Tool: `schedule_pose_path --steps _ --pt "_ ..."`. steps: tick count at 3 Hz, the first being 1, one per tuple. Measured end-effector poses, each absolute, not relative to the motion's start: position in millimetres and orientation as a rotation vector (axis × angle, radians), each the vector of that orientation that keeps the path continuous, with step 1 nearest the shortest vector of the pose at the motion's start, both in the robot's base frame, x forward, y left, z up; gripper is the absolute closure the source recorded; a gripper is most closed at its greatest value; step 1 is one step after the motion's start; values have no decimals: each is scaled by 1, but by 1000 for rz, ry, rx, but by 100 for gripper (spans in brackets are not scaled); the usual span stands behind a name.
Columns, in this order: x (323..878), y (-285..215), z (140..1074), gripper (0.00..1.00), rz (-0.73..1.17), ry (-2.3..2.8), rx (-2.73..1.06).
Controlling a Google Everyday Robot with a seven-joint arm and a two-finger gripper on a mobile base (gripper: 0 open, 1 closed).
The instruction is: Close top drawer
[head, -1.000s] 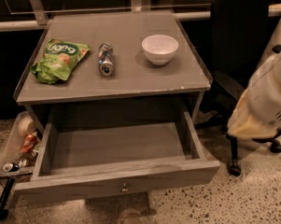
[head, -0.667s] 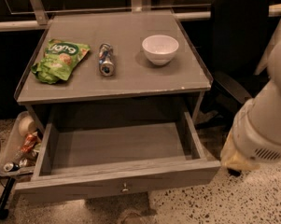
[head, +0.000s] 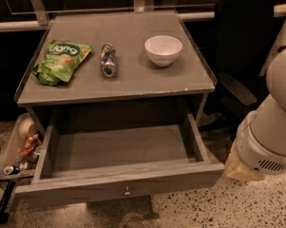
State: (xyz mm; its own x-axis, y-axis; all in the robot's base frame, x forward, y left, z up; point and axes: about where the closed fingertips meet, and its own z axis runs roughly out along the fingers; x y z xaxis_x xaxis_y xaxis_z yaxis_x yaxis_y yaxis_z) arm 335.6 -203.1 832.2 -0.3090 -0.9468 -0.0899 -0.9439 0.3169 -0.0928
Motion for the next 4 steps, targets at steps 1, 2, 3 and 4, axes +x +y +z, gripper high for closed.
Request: schedule_pose_path --steps 1,2,3,4 --pt "331 -192 792 100 34 2490 -1770" --pt "334 -176 741 100 129 2538 -1768" --pt "339 -164 707 100 192 2571 -1759" --pt "340 -158 677 100 237 2605 -1752"
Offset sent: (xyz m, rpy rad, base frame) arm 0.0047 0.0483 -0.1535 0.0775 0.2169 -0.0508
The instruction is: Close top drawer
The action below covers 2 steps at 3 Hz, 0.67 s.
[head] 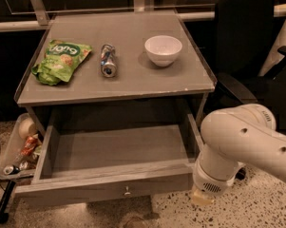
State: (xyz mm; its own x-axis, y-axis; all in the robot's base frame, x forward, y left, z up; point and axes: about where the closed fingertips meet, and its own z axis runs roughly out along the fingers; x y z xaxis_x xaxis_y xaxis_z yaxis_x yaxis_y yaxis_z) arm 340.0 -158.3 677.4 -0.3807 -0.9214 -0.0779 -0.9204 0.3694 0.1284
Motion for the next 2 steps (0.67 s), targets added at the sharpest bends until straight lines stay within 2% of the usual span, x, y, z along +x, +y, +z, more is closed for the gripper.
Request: schedule_pose_path --steps 2 --pt "357 -154 637 100 -198 -2575 1742"
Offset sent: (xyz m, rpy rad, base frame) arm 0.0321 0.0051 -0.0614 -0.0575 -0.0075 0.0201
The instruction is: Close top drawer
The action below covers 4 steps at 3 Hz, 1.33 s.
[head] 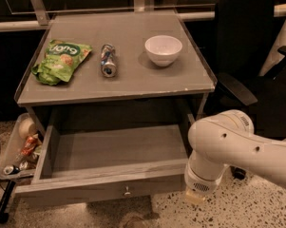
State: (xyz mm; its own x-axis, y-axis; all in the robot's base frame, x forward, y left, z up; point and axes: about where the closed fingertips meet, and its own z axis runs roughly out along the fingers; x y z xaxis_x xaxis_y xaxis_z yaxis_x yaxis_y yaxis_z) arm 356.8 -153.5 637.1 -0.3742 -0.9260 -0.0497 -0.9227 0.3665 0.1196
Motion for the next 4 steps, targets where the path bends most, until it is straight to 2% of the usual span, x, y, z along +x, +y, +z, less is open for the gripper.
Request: schedule_pose_path --steps 4 --pt "432 -152 646 100 -51 -2539 1847"
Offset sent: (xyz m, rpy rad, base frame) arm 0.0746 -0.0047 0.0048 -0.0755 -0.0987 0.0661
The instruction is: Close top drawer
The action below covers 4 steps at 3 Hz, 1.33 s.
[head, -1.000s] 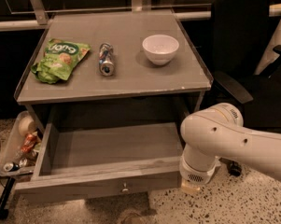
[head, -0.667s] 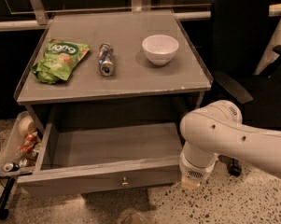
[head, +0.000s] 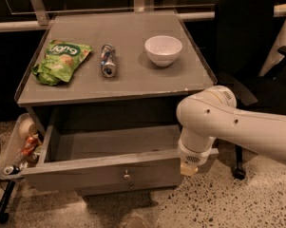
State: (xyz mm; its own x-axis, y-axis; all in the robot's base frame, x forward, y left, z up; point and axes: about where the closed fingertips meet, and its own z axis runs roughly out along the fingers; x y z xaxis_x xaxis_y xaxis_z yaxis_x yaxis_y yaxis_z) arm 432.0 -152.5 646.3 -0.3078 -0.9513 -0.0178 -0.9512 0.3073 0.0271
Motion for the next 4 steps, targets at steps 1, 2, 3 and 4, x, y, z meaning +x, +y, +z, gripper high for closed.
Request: schedule_pose_path --steps 1,2,3,4 --pt "433 -152 647 81 -50 -2541 1848" --pt "433 -152 647 58 -50 -2541 1848" --pt "433 -152 647 35 -50 -2541 1848" --pt "433 -152 647 12 -50 -2541 1848"
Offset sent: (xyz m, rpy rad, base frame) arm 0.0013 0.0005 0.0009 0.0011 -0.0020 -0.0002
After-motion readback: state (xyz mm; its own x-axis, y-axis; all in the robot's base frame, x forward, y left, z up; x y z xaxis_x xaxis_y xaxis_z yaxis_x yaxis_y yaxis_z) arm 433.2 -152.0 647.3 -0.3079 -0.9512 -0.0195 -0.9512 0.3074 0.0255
